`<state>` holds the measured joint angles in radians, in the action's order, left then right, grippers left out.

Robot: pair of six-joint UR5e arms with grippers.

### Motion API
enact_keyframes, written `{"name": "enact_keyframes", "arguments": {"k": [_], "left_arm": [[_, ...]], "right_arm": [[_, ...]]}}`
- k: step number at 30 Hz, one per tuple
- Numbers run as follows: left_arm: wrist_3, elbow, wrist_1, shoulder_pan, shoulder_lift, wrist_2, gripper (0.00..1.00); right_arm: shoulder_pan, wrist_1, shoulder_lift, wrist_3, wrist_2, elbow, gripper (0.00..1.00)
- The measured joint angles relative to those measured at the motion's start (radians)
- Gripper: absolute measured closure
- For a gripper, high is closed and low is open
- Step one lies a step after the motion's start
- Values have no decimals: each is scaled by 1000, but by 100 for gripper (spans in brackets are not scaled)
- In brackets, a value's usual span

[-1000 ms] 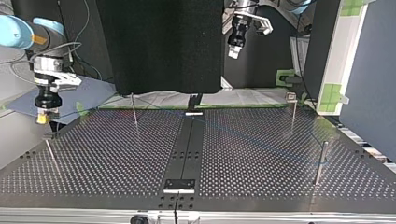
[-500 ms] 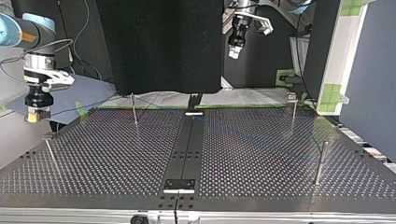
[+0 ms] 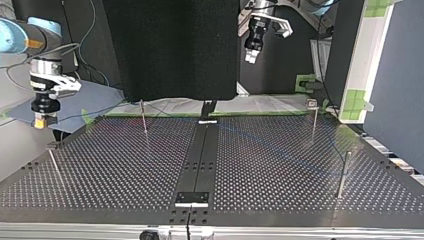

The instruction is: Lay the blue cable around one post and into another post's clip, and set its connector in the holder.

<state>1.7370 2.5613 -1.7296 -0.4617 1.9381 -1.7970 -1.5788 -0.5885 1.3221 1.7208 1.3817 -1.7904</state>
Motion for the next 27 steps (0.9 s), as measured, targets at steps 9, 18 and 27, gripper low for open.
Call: {"name": "enact_keyframes", "arguments": {"k": [9, 18, 27], "left_arm": [[-1, 0, -13, 2, 0, 0, 0], [-6, -1, -32, 4, 0, -1, 0], [-11, -8, -51, 5, 0, -3, 0]], "right_arm": [[16, -1, -35, 2, -15, 17, 100], [32, 29, -92, -3, -59, 72, 100], [40, 86, -120, -38, -68, 145, 100]]}}
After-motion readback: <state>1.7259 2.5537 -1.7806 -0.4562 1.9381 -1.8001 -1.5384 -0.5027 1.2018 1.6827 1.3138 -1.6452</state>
